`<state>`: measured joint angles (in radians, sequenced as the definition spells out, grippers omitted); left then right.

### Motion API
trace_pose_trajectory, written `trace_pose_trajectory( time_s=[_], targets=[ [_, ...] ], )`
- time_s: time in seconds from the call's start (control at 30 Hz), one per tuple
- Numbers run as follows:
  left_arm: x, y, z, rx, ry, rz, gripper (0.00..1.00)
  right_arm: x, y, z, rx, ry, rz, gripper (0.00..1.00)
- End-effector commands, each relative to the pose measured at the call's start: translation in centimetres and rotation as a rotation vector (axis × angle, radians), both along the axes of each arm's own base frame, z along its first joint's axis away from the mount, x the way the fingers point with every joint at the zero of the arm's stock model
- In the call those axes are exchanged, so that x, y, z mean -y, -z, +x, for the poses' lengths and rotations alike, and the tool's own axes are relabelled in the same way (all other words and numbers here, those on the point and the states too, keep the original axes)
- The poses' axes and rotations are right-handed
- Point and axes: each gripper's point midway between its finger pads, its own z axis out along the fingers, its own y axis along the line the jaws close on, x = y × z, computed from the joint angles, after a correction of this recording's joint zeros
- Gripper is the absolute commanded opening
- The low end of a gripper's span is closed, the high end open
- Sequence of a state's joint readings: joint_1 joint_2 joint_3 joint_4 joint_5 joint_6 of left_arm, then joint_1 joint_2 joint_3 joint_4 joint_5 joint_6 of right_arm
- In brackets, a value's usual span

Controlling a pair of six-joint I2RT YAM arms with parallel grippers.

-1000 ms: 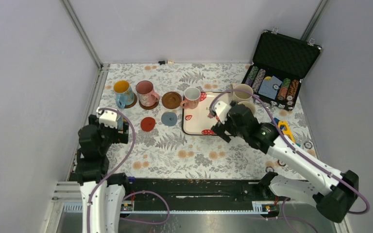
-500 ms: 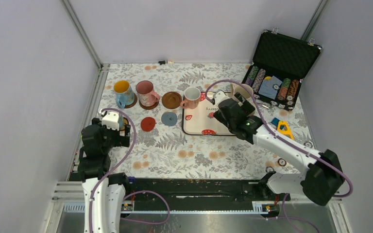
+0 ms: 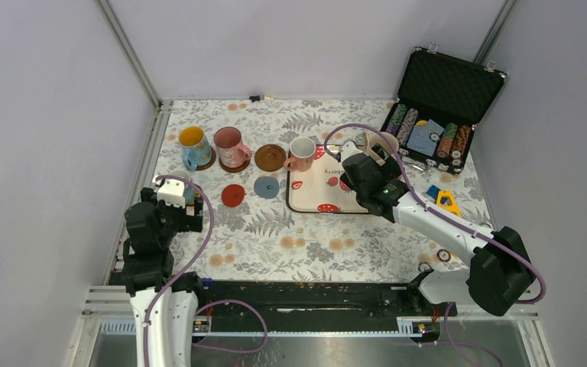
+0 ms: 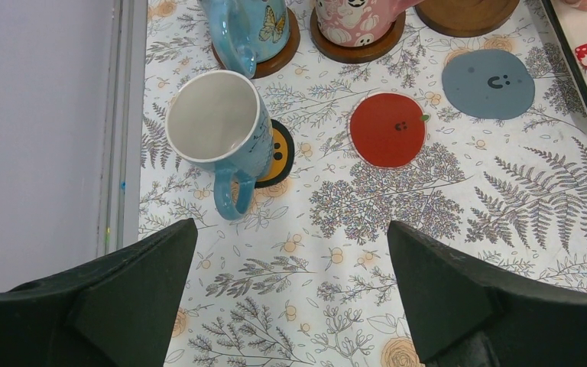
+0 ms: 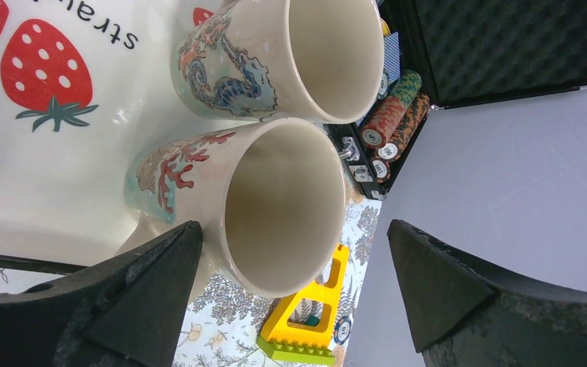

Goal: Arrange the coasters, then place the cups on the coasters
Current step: Pick up the cup from the tray.

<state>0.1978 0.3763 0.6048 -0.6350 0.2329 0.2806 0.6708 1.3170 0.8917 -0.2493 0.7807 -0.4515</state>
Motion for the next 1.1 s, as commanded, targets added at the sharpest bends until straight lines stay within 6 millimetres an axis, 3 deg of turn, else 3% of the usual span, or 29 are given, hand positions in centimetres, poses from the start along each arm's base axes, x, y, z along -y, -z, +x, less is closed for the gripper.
trace_pose_trajectory(
  time_s=[0.0, 0.53, 0.87, 1.07],
  targets=[
    [0.2, -1.6, 0.5, 0.054, 0.019, 0.007, 0.99, 0.9, -1.4, 0.2, 0.055, 0.043, 0.01, 1.0],
    [0.1, -1.5, 0.6, 0.052, 0.015, 0.008, 0.99, 3.6, -0.5, -1.0, -0.022, 0.115, 0.082, 1.0],
    [-0.1, -1.5, 0.6, 0.052, 0.008, 0.008, 0.99, -0.1, -2.8, -1.3, -0.067, 0.02, 0.334, 1.0],
    [0.0, -1.5, 0.6, 0.051, 0.009, 0.007, 0.99, -1.0, -0.8, -1.9, -0.139, -0.01, 0.351, 1.0]
  ],
)
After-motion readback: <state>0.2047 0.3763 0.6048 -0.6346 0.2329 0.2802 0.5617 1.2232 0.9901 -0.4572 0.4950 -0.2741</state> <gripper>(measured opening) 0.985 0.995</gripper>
